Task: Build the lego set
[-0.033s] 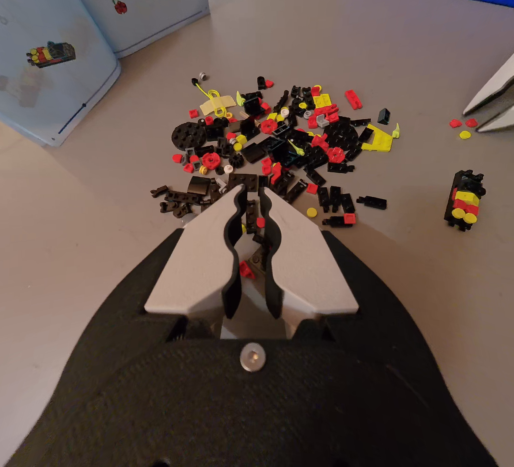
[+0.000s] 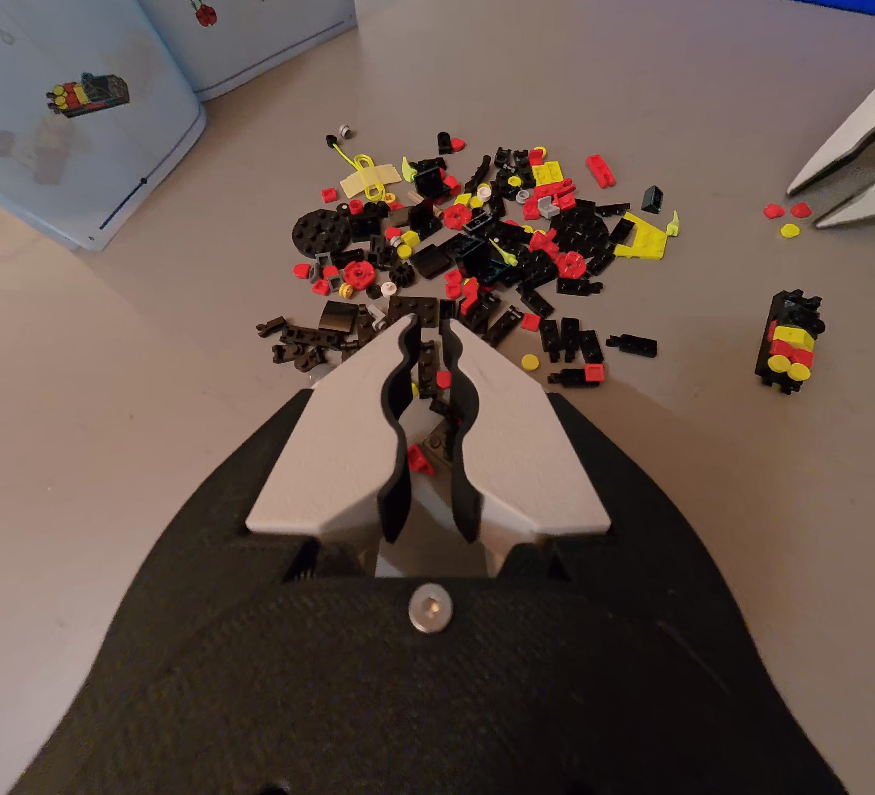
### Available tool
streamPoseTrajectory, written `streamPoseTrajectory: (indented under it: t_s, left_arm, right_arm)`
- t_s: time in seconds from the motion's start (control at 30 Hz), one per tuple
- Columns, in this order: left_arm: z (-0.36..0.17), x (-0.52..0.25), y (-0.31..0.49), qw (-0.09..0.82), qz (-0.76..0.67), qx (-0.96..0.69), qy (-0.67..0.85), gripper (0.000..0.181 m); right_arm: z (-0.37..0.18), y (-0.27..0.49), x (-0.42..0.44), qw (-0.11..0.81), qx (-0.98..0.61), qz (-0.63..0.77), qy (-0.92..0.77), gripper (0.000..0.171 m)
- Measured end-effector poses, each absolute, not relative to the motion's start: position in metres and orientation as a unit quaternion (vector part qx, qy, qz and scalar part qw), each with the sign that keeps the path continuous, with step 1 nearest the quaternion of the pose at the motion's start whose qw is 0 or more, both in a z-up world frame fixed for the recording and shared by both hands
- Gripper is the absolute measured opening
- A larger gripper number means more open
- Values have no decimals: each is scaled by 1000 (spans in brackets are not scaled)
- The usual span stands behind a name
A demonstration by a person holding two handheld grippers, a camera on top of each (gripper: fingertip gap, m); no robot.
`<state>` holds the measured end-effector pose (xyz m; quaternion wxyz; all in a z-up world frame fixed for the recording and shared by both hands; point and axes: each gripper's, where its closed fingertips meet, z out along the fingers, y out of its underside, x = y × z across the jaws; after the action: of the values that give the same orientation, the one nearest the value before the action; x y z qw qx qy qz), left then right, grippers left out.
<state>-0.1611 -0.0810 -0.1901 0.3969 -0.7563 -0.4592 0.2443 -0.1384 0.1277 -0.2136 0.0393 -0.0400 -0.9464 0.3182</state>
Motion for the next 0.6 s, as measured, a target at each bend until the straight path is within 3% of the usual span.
streamPoseTrajectory:
  t_s: [0.3,0.6]
  left_arm:
    - [-178,-161,-81,410,259,-750,-450,6]
    - [-187,-160,-76,406,243,-759,-446,5]
  right_arm:
    - [-185,129,-160,85,-73,371,-922,12]
    - [-203,131,-160,110,-43,319,-940,10]
